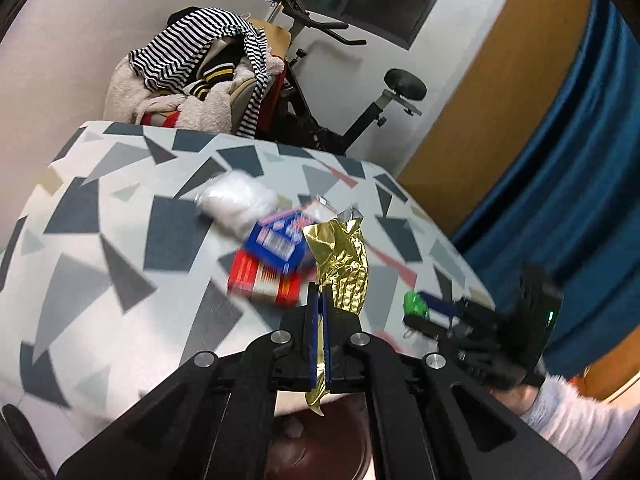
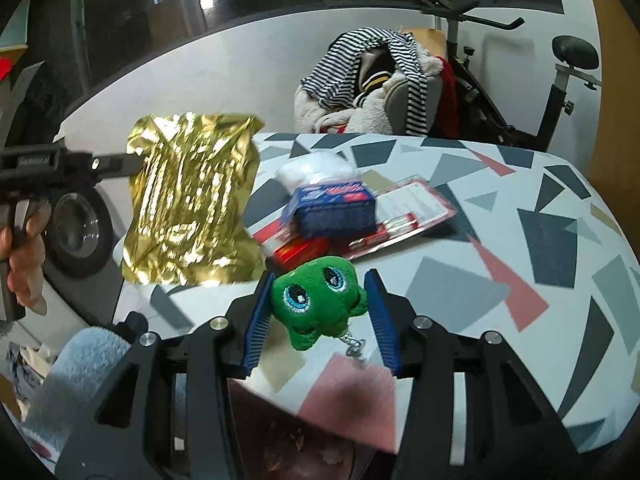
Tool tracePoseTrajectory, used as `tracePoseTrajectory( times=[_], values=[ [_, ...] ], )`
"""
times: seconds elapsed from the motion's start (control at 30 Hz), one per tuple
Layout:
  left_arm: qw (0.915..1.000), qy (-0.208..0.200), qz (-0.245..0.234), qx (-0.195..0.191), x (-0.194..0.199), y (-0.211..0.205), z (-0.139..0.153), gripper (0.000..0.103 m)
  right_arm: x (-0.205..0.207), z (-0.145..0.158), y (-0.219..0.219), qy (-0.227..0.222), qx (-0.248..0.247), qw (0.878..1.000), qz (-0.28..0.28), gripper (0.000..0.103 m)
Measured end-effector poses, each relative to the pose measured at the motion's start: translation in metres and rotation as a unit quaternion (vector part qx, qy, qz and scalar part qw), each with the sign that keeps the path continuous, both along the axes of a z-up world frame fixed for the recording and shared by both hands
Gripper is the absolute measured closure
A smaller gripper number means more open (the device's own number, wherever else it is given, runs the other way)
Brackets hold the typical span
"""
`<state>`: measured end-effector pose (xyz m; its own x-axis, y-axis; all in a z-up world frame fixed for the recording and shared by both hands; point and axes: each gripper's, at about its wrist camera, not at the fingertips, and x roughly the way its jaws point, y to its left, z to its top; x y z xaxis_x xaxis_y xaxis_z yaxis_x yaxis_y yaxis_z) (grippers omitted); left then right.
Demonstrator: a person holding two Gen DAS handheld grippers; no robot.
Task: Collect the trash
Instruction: 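Carry the gold foil and frog keychain over the brown bin with both grippers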
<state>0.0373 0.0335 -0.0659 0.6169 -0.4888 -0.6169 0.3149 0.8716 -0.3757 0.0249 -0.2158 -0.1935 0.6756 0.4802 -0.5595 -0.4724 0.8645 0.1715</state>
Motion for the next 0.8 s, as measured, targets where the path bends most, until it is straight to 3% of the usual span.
tracePoseTrajectory(
  times=[0.3,0.47,0.8],
  values=[
    [0.9988,-0.012,-0.039,0.029,-0.071,0.006,-0.034,0.101,-0.040,-0.018,0.010,0.016,-0.010,1.000,0.013,0.055],
    [0.9948,-0.022,-0.083,0.054,-0.099,0.000,-0.061,0.101,-0.052,-0.031,0.008,0.029,-0.007,1.000,0.009,0.055],
    [0.9776,0.008,-0.157,0.140,-0.104,-0.038,-0.131,0.101,-0.062,-0.051,0.006,0.044,-0.009,0.999,0.006,0.055]
  ],
)
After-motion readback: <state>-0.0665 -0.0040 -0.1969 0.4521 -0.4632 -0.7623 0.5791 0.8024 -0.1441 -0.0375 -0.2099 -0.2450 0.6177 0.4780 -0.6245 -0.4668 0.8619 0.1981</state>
